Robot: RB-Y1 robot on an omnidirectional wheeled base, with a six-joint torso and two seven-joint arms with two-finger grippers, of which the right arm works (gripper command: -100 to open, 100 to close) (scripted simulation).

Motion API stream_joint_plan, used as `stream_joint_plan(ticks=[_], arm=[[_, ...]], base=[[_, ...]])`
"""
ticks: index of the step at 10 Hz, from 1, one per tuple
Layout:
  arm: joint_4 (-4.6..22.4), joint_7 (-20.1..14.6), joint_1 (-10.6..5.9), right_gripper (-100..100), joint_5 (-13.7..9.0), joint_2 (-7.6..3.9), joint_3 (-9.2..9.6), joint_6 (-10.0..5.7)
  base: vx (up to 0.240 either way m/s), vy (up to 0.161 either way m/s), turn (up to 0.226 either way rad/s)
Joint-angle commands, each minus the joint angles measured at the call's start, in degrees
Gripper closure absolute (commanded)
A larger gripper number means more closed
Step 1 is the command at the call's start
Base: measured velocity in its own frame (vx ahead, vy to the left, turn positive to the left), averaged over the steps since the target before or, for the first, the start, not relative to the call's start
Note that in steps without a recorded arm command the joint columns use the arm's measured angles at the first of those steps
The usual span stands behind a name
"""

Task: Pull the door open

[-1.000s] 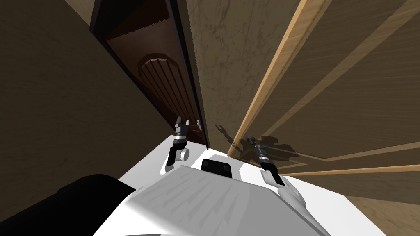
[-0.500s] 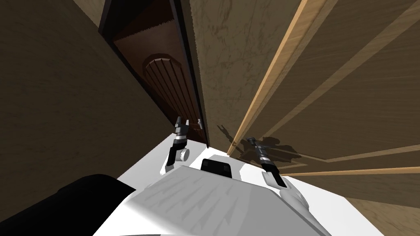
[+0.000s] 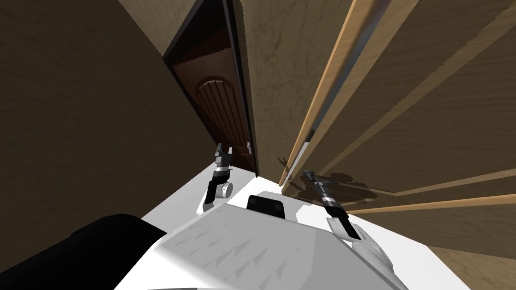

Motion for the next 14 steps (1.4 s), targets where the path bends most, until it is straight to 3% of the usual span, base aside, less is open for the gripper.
stream_joint_plan(ticks=[1,2,3,4,6,12,13,14], arm=[[-0.39,-1.33,1.04,100,0.44,-1.04,1.0,-1.65],[-0.53,-1.89,1.51,100,0.62,-1.48,1.42,-2.26],[-0.29,-1.48,1.22,100,0.5,-1.1,1.18,-1.58],[-0.03,-2.26,2.23,100,0.67,-1.68,1.67,-3.11],[0.1,-2.68,2.75,100,0.75,-2.12,1.87,-4.05],[0.96,-5.43,6.22,100,1.23,-5.04,3.24,-10.28],[1.04,-5.68,6.53,100,1.28,-5.3,3.36,-10.85],[1.27,-5.52,6.23,100,1.24,-5.1,3.29,-10.2]], base=[[-0.232,-0.091,0.139],[-0.223,-0.071,0.122],[-0.1,-0.026,0.02],[-0.126,-0.05,0.126],[-0.155,-0.065,0.12],[-0.183,-0.052,0.147],[-0.168,-0.081,0.075],[-0.075,-0.044,0.019]])
